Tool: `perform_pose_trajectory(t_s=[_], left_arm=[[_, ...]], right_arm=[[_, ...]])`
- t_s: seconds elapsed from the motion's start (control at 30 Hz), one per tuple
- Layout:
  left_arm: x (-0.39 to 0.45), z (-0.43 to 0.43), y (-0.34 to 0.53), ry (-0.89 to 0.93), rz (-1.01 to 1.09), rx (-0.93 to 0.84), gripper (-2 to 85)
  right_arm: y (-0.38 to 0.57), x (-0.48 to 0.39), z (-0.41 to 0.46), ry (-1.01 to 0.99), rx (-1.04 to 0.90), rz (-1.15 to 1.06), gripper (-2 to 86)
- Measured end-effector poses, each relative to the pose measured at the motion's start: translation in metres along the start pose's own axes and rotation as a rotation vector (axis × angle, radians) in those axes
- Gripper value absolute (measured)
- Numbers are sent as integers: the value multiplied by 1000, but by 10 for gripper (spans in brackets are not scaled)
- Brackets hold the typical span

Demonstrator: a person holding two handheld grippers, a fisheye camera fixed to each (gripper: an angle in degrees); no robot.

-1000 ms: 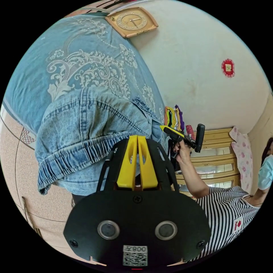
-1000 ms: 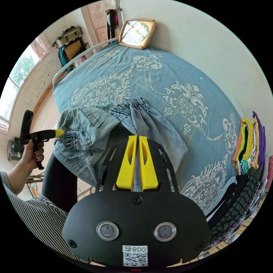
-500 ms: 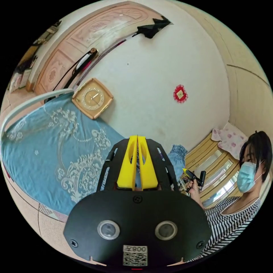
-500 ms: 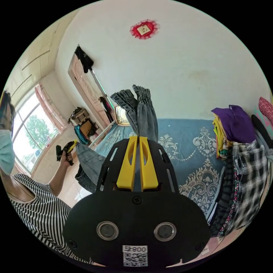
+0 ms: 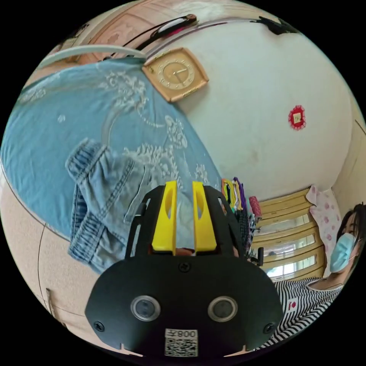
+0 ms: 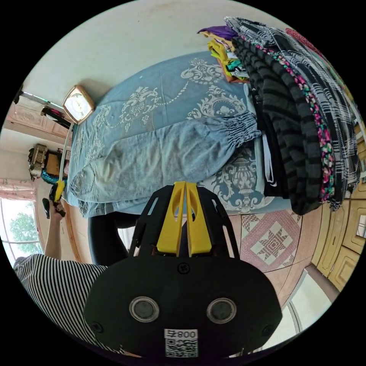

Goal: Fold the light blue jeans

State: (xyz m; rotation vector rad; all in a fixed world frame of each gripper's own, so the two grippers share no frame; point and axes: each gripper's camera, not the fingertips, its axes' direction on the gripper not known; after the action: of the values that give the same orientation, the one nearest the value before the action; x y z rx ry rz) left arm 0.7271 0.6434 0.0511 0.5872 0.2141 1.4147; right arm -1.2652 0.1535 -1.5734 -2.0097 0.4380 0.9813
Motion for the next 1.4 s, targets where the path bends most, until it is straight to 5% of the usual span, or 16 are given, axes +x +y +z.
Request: perform_pose_trajectory(t_s=[0.17, 0.37, 0.5, 0.9, 1.4], left_arm=[[-33, 39, 56, -45, -143, -169, 98], [-62, 62, 66, -43, -314, -140, 90], [-74, 78, 62, 40, -384, -91, 75], [-46, 106, 26, 165, -283, -71, 6], [-12, 138, -10, 213, -191, -81, 3]], right_arm=[[-25, -22, 46, -77, -90, -127, 3], [-34, -53, 99, -179, -202, -254, 8], [-38, -37, 136, -376, -261, -139, 13], [-57, -14, 207, -678, -325, 102, 50], [-84, -49, 218, -757, -248, 172, 1]])
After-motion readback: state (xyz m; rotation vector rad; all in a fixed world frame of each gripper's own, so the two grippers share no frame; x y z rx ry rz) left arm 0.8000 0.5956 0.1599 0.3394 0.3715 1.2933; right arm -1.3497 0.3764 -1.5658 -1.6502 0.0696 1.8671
